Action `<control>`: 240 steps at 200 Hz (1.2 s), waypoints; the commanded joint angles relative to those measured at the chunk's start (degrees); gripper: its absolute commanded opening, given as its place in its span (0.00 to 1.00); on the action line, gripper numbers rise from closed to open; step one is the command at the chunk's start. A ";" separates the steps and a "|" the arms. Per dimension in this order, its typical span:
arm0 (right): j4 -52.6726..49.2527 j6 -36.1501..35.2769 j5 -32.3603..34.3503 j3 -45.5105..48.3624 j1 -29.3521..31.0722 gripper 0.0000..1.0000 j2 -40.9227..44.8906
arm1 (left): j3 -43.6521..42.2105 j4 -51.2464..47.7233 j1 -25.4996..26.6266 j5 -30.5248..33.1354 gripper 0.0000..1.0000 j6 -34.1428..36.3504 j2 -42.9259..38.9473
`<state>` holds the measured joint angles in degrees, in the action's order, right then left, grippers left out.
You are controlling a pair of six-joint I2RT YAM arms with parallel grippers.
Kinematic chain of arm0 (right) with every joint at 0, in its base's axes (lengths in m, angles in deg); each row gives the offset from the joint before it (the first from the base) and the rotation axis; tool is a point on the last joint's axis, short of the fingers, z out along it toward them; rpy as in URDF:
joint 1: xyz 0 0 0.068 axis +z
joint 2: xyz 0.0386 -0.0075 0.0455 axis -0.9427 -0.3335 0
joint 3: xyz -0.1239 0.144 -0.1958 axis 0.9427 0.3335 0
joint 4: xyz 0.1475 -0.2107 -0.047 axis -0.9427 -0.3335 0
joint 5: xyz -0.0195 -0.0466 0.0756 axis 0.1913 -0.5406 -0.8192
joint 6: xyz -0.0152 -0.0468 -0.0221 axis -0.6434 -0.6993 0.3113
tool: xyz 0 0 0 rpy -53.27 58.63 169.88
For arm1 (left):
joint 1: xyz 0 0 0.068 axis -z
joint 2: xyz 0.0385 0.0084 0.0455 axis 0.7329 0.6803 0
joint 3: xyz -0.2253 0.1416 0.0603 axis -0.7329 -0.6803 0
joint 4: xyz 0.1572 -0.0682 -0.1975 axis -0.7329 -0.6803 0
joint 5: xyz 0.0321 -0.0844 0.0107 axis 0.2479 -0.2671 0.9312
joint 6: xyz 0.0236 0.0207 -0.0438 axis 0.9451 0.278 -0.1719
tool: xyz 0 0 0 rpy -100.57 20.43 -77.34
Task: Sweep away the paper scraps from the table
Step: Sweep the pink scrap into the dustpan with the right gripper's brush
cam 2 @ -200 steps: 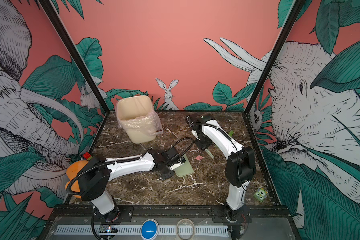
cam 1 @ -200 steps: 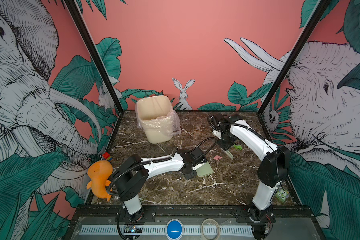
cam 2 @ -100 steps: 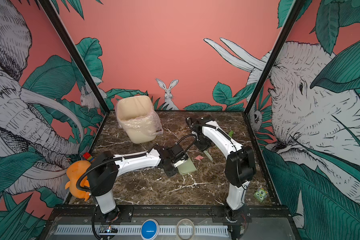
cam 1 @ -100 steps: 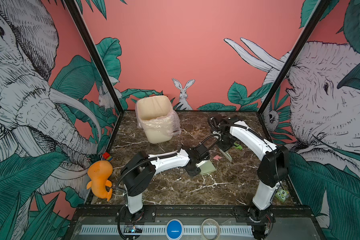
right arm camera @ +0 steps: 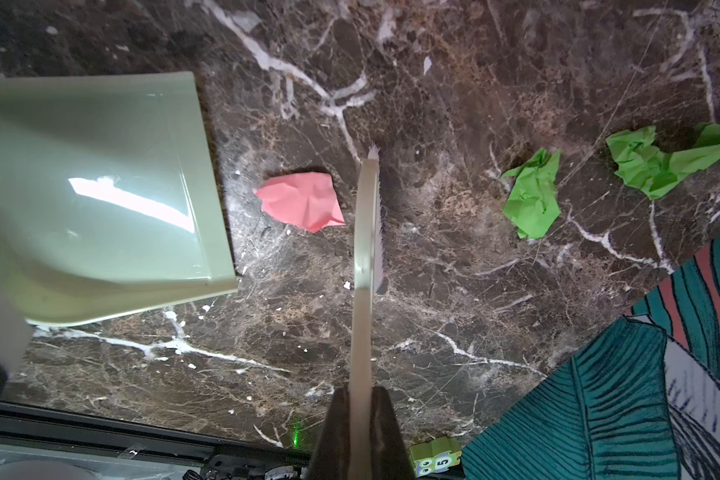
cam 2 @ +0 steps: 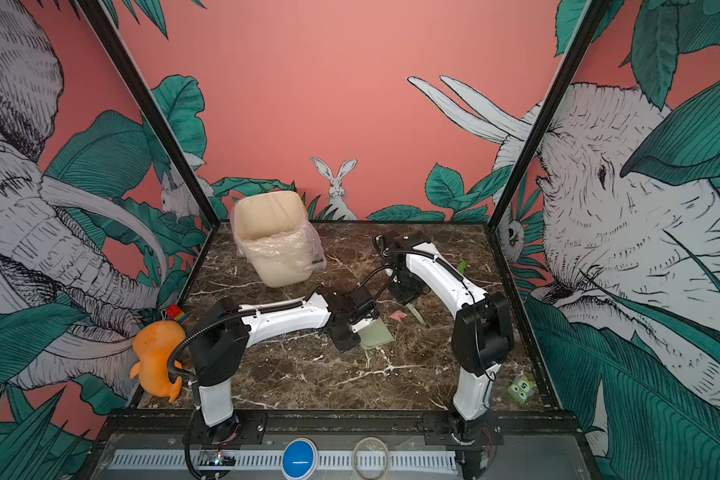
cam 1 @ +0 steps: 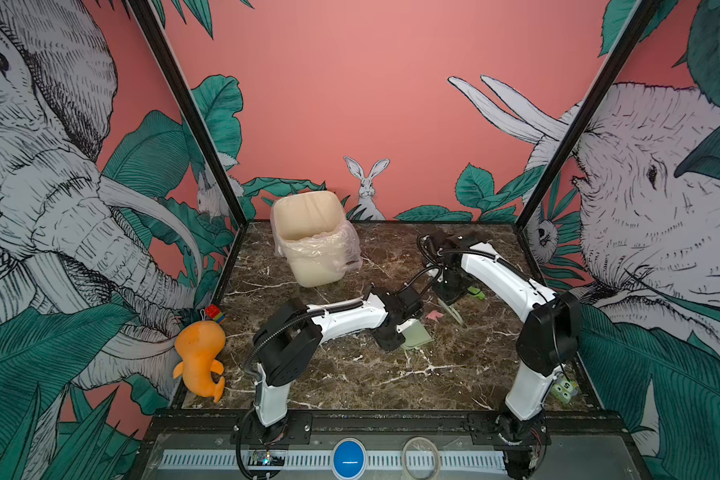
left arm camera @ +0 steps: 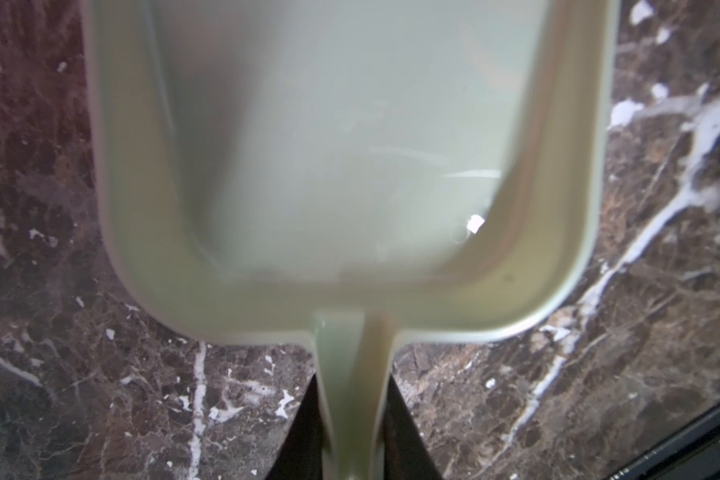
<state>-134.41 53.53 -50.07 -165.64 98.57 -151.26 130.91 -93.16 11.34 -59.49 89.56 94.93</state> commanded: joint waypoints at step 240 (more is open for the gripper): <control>2.79 0.22 -16.45 4.14 -11.09 0.00 8.56 | -0.83 2.47 0.23 -2.95 0.16 0.74 0.58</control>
<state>-131.76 55.26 -62.07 -160.22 87.47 -141.80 130.35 -90.69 11.34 -61.70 89.74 95.45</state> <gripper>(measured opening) 0.065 0.195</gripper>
